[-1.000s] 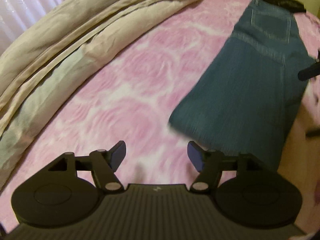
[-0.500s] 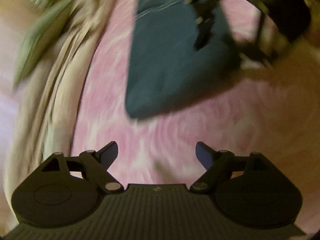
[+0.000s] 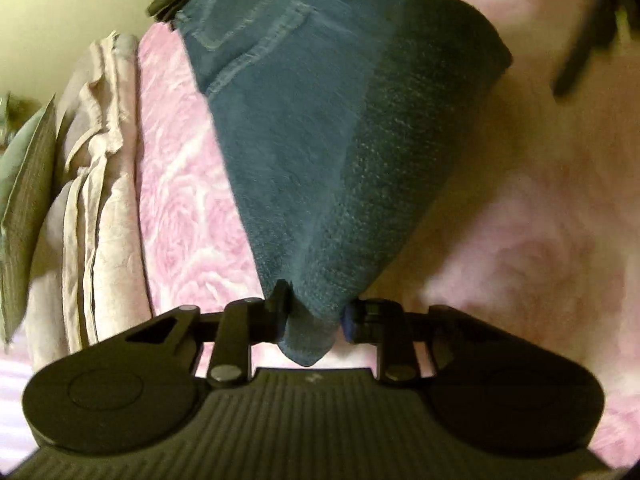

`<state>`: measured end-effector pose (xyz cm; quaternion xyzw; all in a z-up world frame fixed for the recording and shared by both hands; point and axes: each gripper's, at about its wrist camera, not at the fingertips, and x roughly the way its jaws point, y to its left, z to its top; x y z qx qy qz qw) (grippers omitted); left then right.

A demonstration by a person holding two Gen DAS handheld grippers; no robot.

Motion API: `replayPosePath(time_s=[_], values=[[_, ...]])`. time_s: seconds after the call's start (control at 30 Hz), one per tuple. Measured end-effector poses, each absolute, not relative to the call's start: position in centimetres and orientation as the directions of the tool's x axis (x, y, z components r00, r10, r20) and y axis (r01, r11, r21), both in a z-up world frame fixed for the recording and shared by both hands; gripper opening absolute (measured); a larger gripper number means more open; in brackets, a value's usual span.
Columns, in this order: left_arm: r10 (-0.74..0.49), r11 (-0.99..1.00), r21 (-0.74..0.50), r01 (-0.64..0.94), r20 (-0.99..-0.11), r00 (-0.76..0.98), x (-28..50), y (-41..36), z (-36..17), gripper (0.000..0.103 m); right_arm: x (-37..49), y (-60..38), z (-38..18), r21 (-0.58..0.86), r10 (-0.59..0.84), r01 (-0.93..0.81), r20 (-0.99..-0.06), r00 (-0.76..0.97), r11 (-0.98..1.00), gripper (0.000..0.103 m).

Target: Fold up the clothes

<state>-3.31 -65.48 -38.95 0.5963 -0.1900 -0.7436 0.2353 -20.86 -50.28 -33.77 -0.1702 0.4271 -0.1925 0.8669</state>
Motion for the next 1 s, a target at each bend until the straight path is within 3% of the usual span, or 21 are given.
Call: replayPosePath(time_s=[0.1,0.17,0.2,0.27,0.3,0.67,0.83,1.0], values=[[-0.564,-0.825,0.542,0.159,-0.804,-0.187,-3.3,-66.1,-37.8,0.02,-20.1,-50.8,-36.1,-0.545,-0.524,0.138,-0.659,0.539,0.827,0.101],[-0.56,-0.828,0.535,0.169,-0.808,-0.186,-3.4,-66.4,-37.4,0.019,-19.9,-52.4,-37.0,-0.597,-0.583,0.155,-0.639,0.501,0.787,0.082],[-0.557,-0.829,0.531,0.174,-0.809,-0.185,-3.5,-66.5,-37.3,0.018,-19.8,-53.6,-37.2,-0.592,-0.594,0.173,-0.653,0.469,0.787,0.059],[-0.56,-0.827,0.53,0.188,-0.808,-0.183,-3.7,-66.6,-36.9,0.015,-20.2,-55.7,-36.8,-0.543,-0.575,0.212,-0.688,0.442,0.813,0.038],[-0.562,-0.824,0.53,0.198,-0.807,-0.18,-3.9,-66.7,-36.5,0.013,-20.4,-56.0,-36.3,-0.522,-0.561,0.219,-0.698,0.446,0.824,0.01],[-0.575,-0.802,0.524,0.288,-0.808,-0.13,-1.7,-60.9,-27.9,0.012,-19.9,-50.4,-27.4,-0.322,-0.432,0.289,-0.719,0.544,0.902,0.01],[-0.549,-0.809,0.492,0.321,-0.828,-0.116,-2.5,-60.2,-23.3,0.012,-21.8,-50.8,-23.8,-0.139,-0.353,0.369,-0.709,0.61,0.919,0.01],[-0.545,-0.816,0.492,0.304,-0.83,-0.12,-7.8,-65.2,-18.2,0.013,-26.6,-58.1,-20.5,0.084,-0.299,0.466,-0.665,0.685,0.881,0.01]])
